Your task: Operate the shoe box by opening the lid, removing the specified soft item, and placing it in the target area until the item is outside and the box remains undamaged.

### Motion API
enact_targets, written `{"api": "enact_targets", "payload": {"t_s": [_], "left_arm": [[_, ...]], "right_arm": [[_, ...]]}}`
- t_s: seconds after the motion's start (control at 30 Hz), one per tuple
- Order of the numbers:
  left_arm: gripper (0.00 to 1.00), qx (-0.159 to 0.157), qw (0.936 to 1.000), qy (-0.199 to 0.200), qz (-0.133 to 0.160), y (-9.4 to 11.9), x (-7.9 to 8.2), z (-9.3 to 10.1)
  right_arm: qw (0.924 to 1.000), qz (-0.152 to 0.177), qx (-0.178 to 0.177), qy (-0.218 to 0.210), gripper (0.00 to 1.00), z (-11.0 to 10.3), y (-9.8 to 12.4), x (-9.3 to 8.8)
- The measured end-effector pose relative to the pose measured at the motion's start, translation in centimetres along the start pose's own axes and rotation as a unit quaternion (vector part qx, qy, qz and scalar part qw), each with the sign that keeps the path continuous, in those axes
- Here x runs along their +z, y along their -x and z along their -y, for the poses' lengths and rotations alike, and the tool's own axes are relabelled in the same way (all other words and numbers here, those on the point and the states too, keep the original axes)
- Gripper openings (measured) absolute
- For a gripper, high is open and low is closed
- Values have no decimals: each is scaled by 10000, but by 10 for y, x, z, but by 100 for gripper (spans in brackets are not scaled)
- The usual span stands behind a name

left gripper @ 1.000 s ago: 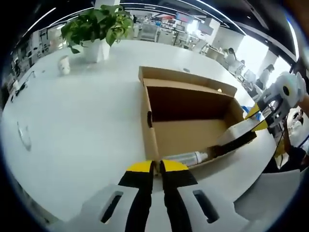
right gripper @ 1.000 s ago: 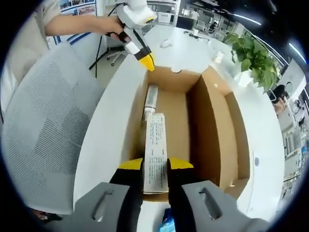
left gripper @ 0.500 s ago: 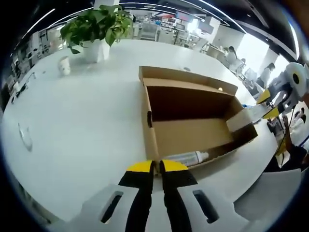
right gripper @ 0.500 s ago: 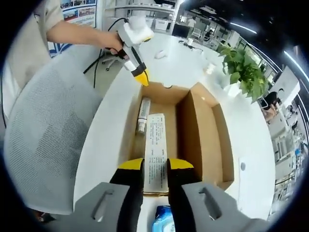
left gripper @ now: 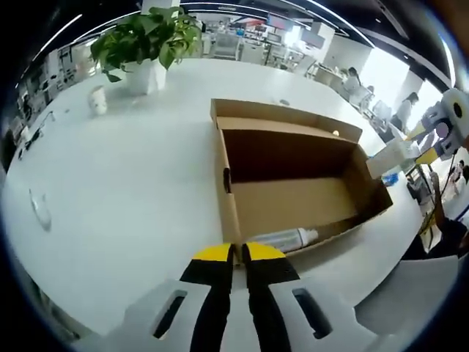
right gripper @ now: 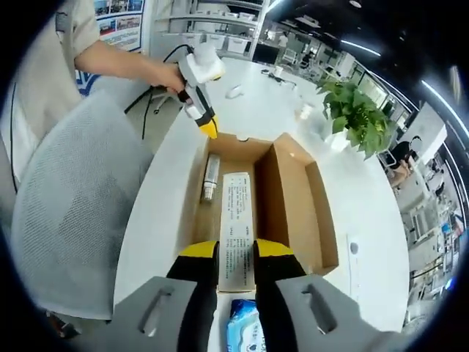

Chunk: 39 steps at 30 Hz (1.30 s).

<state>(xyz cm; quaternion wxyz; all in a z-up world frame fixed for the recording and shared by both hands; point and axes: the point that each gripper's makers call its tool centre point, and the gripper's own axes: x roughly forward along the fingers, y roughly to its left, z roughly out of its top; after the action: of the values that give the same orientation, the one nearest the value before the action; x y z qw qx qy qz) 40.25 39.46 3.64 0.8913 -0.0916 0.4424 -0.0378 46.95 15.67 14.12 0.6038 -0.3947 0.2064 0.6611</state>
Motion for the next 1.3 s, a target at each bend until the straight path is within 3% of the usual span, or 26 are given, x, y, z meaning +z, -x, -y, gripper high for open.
{"api": "enact_targets", "payload": {"t_s": [0.9,1.3], "left_arm": [[4,-34,10000,-30,-54,-1,1,0],[4,-38,10000,3,-61,-1,1,-1]], "right_arm": [[9998,-109,-152,-20,15,16,53,-38],[9993,-317,-172,12,15,27,66,-68]]}}
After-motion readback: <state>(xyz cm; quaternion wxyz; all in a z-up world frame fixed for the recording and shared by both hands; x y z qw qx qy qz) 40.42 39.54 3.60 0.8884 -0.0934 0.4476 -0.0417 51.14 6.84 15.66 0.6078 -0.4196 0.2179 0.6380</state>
